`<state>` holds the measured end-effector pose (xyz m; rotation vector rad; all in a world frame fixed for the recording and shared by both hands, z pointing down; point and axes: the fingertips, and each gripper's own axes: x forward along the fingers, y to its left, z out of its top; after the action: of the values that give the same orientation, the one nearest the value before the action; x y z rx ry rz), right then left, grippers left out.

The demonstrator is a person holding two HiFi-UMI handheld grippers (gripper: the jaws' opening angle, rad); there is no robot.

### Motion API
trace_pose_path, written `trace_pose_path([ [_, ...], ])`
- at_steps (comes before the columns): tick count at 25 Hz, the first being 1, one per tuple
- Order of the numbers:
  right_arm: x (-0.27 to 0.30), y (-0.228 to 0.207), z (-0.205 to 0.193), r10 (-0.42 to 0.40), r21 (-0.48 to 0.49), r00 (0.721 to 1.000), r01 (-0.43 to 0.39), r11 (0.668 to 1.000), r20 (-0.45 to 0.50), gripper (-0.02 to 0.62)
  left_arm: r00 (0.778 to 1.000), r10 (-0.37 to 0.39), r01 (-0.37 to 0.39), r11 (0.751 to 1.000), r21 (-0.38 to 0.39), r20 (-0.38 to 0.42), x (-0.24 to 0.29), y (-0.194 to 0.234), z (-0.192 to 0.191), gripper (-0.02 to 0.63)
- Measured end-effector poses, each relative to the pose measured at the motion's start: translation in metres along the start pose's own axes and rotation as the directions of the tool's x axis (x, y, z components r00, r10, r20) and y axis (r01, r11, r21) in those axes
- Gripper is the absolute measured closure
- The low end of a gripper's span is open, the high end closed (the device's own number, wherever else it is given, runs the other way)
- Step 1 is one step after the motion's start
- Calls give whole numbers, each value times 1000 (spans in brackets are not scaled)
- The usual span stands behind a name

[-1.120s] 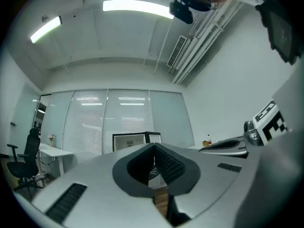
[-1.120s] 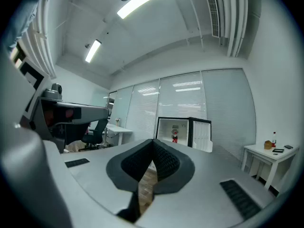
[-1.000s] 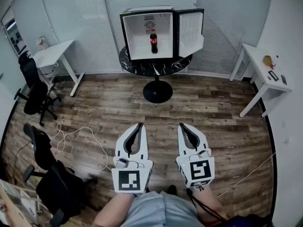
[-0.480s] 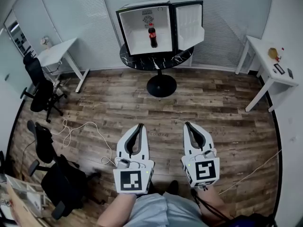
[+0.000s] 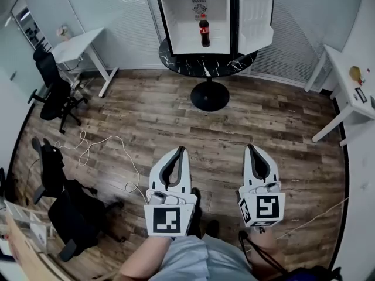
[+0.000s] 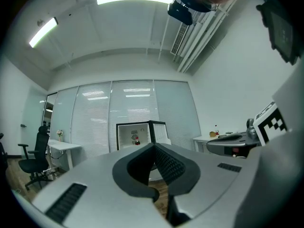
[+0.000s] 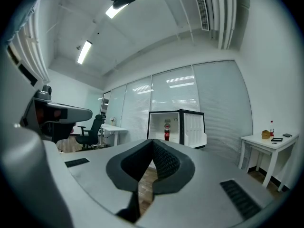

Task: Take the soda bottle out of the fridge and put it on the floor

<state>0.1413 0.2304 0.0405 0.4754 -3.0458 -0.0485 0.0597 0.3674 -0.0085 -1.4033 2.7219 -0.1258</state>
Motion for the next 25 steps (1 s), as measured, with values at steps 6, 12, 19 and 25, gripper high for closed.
trace_pose_path([
  [6, 84, 0, 2, 9, -28, 1000, -10, 1000, -23, 581, 1000, 11, -10, 999, -48, 8, 65, 50, -14, 589],
  [12, 161, 9, 30, 19, -65, 1000, -19, 998, 1, 581, 997, -5, 10, 998, -57, 72, 128, 95, 2, 588],
  [19, 226, 12, 58, -6, -87, 999, 10, 996, 44, 581, 992, -48, 51, 998, -27, 118, 182, 135, 15, 589],
  [25, 255, 9, 49, -35, -88, 999, 37, 995, 25, 581, 992, -83, 87, 995, -43, 95, 211, 148, -2, 589],
])
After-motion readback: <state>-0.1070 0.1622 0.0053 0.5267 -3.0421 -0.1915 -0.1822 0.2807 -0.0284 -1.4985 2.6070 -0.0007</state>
